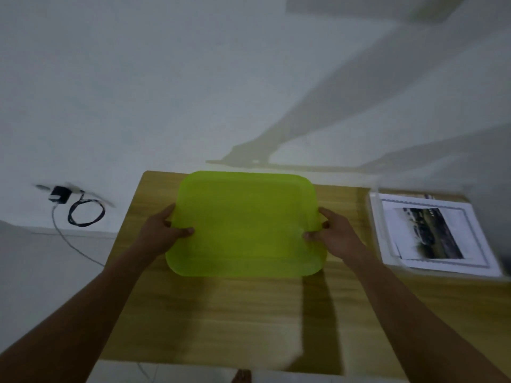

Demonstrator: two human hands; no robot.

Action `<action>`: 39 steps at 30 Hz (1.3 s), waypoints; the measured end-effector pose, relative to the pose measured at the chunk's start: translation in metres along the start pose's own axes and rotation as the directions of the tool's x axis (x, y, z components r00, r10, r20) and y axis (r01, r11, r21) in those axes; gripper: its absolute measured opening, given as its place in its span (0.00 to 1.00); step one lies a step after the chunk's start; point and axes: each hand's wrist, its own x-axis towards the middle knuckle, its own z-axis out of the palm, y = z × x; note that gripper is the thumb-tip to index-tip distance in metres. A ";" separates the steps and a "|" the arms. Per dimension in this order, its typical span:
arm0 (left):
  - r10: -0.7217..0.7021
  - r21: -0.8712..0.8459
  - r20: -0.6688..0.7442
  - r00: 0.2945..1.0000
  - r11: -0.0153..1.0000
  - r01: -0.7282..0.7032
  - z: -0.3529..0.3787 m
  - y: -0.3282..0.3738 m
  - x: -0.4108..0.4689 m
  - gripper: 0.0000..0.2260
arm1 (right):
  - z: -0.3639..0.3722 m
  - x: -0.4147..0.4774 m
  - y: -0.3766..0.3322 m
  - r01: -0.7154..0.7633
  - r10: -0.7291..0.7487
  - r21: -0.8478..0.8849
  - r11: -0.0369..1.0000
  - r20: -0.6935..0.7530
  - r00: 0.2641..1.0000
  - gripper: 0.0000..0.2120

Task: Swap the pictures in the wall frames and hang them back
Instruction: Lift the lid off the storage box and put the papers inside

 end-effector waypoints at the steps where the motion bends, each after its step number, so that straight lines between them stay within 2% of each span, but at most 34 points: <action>1: 0.010 -0.023 0.022 1.000 1.000 -0.009 0.000 0.006 -0.006 0.42 | -0.010 -0.006 -0.002 0.008 -0.008 0.005 1.000 0.003 1.000 0.42; 6: 0.067 -0.128 0.119 0.991 0.990 -0.051 0.016 0.048 -0.034 0.50 | -0.067 -0.037 -0.004 0.012 -0.013 0.059 0.998 0.017 1.000 0.44; 10: 0.132 -0.130 0.133 0.982 0.985 -0.115 0.049 0.088 -0.056 0.43 | -0.118 -0.058 0.010 0.006 -0.002 0.074 0.997 -0.058 0.998 0.41; 13: 0.171 -0.098 0.133 0.976 0.982 -0.159 0.085 0.116 -0.075 0.42 | -0.164 -0.070 0.030 -0.020 0.031 0.103 0.995 -0.101 0.994 0.41; 21: 0.212 -0.199 0.158 0.964 0.963 -0.179 0.206 0.177 -0.129 0.41 | -0.283 -0.075 0.094 -0.043 0.071 0.172 0.984 -0.164 0.984 0.30; 24: 0.228 -0.173 0.152 0.962 0.964 -0.201 0.254 0.197 -0.141 0.39 | -0.324 -0.071 0.118 -0.015 0.055 0.179 0.984 -0.221 0.974 0.25; 28: 0.253 -0.115 0.096 0.963 0.964 -0.241 0.312 0.217 -0.144 0.38 | -0.370 -0.053 0.148 -0.018 0.045 0.113 0.993 -0.238 0.970 0.31; 32: 0.254 -0.027 0.046 0.966 0.967 -0.253 0.360 0.234 -0.145 0.32 | -0.401 -0.030 0.176 -0.053 0.070 0.076 0.996 -0.245 0.967 0.31; 36: 0.280 0.072 -0.020 0.960 0.958 -0.278 0.391 0.246 -0.139 0.28 | -0.415 -0.005 0.196 -0.070 0.080 0.052 0.996 -0.233 0.969 0.33; 39: 0.282 0.151 -0.041 0.959 0.950 -0.273 0.405 0.248 -0.131 0.30 | -0.416 0.012 0.210 -0.057 0.054 -0.001 0.998 -0.252 0.966 0.37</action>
